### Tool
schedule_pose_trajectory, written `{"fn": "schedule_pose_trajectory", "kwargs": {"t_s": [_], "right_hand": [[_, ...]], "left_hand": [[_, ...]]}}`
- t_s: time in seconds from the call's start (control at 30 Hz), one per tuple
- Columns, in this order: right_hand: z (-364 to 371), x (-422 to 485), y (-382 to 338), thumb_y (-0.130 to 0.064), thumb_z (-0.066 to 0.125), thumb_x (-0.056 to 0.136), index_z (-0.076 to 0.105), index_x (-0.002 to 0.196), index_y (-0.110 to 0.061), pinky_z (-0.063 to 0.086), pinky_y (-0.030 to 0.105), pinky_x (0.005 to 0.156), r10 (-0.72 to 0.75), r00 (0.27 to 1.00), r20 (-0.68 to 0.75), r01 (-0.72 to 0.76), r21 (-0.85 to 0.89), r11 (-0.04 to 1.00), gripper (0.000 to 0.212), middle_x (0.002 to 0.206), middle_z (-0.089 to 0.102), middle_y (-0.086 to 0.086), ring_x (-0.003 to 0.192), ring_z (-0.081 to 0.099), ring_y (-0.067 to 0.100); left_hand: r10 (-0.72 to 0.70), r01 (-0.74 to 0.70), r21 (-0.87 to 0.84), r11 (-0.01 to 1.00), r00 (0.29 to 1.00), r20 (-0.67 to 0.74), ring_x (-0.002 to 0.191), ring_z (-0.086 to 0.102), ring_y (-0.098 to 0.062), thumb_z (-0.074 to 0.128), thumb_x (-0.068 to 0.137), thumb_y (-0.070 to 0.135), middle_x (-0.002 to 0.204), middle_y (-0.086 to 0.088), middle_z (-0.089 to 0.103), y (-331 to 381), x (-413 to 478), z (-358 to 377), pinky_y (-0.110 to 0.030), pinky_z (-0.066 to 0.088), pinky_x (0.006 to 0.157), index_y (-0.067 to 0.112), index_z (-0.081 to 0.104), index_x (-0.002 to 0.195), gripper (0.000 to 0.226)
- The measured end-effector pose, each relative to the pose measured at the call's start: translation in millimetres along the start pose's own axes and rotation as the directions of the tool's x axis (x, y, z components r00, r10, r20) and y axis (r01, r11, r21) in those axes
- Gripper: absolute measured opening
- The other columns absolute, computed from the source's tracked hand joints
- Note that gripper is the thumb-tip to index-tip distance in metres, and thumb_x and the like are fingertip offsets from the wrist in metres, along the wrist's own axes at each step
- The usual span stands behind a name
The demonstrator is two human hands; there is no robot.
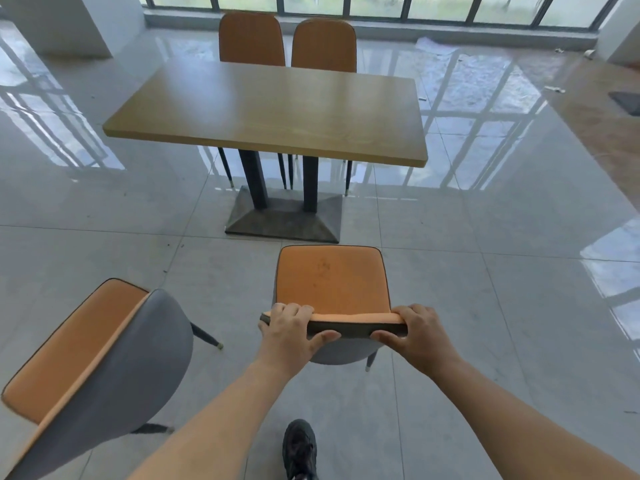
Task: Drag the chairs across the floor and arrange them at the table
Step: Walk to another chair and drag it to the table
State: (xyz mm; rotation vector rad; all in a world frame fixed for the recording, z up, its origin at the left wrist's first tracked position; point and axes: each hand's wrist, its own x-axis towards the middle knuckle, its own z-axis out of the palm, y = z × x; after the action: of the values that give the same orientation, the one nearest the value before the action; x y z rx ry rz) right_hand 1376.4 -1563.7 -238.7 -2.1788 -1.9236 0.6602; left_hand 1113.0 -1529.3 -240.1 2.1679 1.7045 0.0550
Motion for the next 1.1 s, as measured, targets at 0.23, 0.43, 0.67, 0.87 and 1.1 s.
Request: {"fn": "schedule_pose_trajectory", "kwargs": {"t_s": [0.23,0.43,0.67,0.87,1.1], "right_hand": [[6,-19,26,-0.086,0.050,0.065,0.061,0.124,-0.018,0.040,0.031,0.093,0.007,0.996,0.084,-0.011,0.045,0.999,0.091,0.115,0.058,0.003,0.111,0.043,0.020],[16,-29,43,-0.073,0.066,0.071,0.059,0.128,-0.017,0.040,0.032,0.096,-0.006,0.997,0.080,0.000,0.078,0.997,0.081,0.119,0.057,0.003,0.116,0.042,0.023],[32,-15,3,-0.076,0.061,0.074,0.059,0.122,-0.016,0.040,0.038,0.095,0.032,0.997,0.067,-0.034,0.043,0.998,0.077,0.119,0.056,0.008,0.113,0.042,0.028],[28,17,-3,-0.077,0.060,0.074,0.056,0.129,-0.015,0.039,0.038,0.099,0.041,0.997,0.060,-0.045,0.067,0.997,0.084,0.123,0.055,0.008,0.118,0.041,0.028],[13,75,-10,-0.076,0.060,0.074,0.056,0.131,-0.014,0.041,0.038,0.099,0.073,0.996,0.042,-0.076,0.076,0.994,0.085,0.123,0.057,0.007,0.119,0.042,0.027]], "left_hand": [[-0.048,0.047,0.017,0.999,0.997,0.059,0.122,0.041,-0.022,0.021,0.070,0.091,0.129,0.005,0.055,16,-23,28,-0.056,0.045,0.097,0.026,0.052,0.132,0.095],[-0.071,0.071,0.008,0.997,0.994,0.078,0.129,0.038,-0.021,0.026,0.071,0.090,0.136,0.004,0.052,26,-36,44,-0.057,0.042,0.102,0.026,0.049,0.138,0.095],[0.002,0.001,-0.023,1.000,0.994,0.108,0.121,0.045,-0.022,0.044,0.076,0.082,0.129,0.000,0.059,-16,-11,22,-0.040,0.040,0.104,0.023,0.055,0.133,0.084],[-0.005,0.011,-0.050,0.999,0.994,0.111,0.124,0.043,-0.021,0.048,0.076,0.080,0.132,0.002,0.056,-25,22,11,-0.046,0.042,0.105,0.024,0.053,0.135,0.081],[0.015,-0.008,-0.050,0.999,0.991,0.132,0.126,0.040,-0.022,0.049,0.077,0.081,0.133,0.001,0.054,-32,89,-5,-0.051,0.040,0.105,0.025,0.052,0.135,0.080]]}}
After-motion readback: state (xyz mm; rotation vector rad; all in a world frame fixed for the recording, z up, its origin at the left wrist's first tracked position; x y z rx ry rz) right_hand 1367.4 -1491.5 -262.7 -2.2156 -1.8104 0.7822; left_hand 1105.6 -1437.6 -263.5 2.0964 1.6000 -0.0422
